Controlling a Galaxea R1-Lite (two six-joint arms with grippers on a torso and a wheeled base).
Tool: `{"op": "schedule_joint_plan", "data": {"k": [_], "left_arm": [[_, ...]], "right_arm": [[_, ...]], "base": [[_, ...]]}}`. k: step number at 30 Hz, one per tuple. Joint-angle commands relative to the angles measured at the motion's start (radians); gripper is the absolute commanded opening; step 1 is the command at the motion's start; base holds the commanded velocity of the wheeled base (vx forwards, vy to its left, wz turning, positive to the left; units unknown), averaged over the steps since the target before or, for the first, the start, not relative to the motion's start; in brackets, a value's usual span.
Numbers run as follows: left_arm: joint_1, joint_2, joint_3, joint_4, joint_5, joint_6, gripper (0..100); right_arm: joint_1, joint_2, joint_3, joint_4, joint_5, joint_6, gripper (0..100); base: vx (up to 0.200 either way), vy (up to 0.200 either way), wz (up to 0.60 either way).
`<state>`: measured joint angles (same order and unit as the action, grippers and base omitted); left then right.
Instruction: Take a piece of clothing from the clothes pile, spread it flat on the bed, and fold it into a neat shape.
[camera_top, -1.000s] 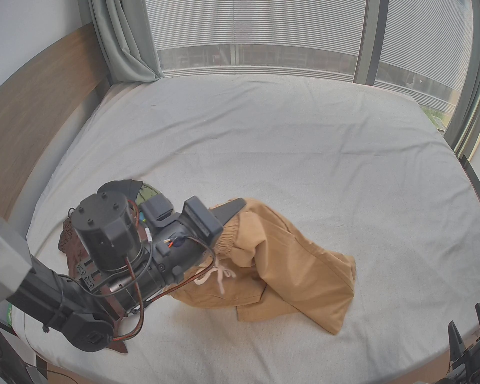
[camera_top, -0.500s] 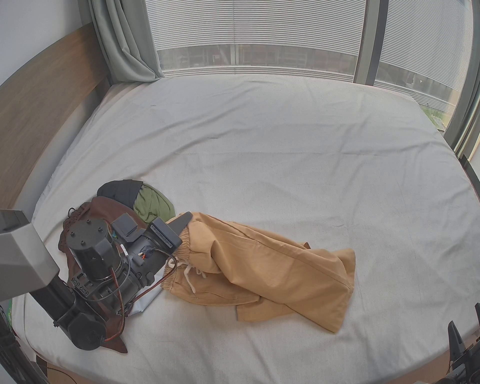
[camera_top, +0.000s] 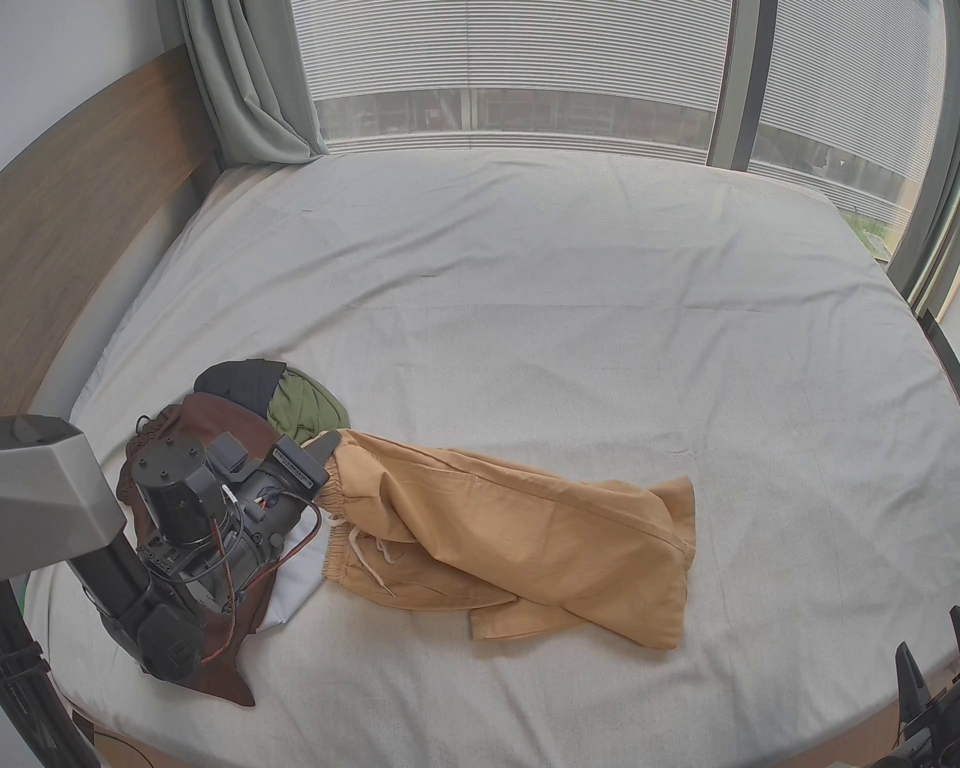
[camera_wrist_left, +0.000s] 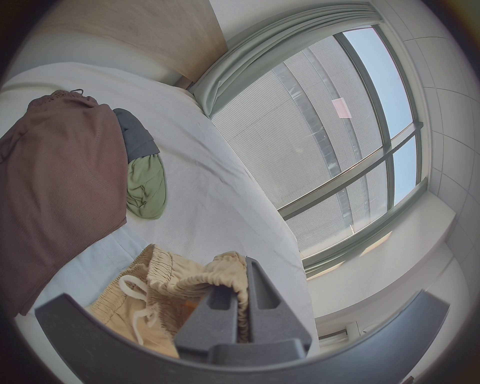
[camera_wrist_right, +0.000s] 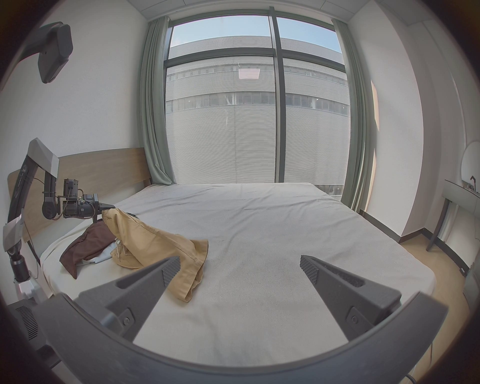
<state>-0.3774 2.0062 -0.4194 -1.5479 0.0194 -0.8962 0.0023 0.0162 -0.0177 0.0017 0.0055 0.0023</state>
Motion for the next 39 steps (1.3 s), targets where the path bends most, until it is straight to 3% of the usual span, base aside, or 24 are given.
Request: {"op": "schedule_joint_plan", "data": {"k": [1, 30, 39], "left_arm": [[0.014, 0.037, -0.002, -0.003, 0.001, 0.003, 0], [0.038, 0.068, -0.025, -0.003, -0.002, 0.006, 0], [0.038, 0.068, -0.025, -0.001, -0.002, 0.006, 0]], "right_arm": [[0.001, -0.016, 0.016, 0.000, 0.001, -0.002, 100], [-0.001, -0.016, 0.015, -0.009, 0.007, -0.021, 100], [0.002, 0.174, -0.232, -0.085, 0.019, -0.027, 100]], "base": [[0.000, 0.000, 0.00], [0.000, 0.000, 0.00], [0.000, 0.000, 0.00]]}}
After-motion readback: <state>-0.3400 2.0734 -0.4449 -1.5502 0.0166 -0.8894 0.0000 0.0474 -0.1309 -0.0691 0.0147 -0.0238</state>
